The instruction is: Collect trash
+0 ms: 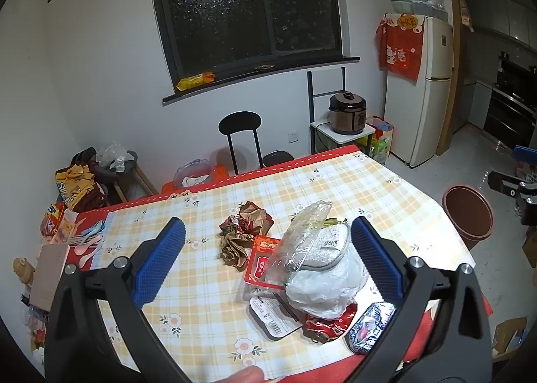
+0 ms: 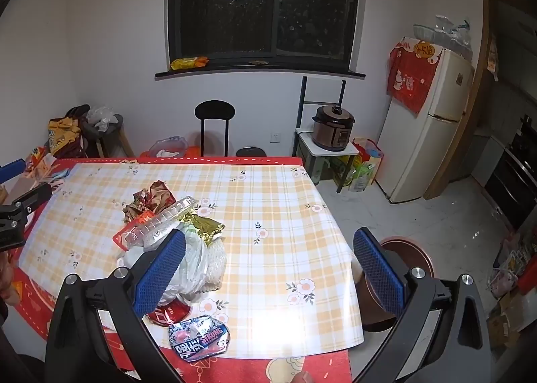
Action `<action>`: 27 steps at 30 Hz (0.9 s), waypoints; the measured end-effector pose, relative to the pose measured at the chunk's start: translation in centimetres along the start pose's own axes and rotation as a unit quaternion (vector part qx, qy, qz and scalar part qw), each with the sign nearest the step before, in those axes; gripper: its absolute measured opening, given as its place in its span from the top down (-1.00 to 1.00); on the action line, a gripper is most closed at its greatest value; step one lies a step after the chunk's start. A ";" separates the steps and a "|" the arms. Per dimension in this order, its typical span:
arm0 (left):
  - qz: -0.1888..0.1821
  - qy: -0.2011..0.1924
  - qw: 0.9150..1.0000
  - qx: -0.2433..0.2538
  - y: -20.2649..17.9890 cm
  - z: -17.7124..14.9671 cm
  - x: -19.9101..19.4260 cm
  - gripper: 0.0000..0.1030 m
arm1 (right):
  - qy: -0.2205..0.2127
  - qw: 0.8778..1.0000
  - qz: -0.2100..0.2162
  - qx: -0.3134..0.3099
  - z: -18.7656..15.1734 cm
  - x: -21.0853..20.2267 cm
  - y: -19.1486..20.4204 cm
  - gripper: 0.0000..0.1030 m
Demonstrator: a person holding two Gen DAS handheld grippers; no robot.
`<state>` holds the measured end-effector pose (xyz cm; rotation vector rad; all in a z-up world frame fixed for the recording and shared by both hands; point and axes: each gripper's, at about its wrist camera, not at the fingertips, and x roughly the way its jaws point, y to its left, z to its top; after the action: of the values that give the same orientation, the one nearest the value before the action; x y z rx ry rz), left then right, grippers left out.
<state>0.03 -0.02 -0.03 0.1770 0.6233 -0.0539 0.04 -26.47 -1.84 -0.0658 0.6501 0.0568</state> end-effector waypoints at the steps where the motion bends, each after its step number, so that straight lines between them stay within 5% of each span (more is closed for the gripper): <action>1: 0.000 0.000 1.000 0.000 0.0 0.0 0.0 -0.89 | 0.001 1.000 -0.001 0.000 0.0 0.0 0.0 -0.92; 27: 0.002 -0.003 1.000 0.002 0.0 0.0 0.0 -0.89 | 0.004 1.000 -0.003 -0.008 -0.1 -0.1 0.7 -0.92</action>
<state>0.07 -0.05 -0.03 0.1828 0.6177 -0.0512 -0.18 -25.79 -1.89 -0.0834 0.6579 0.0549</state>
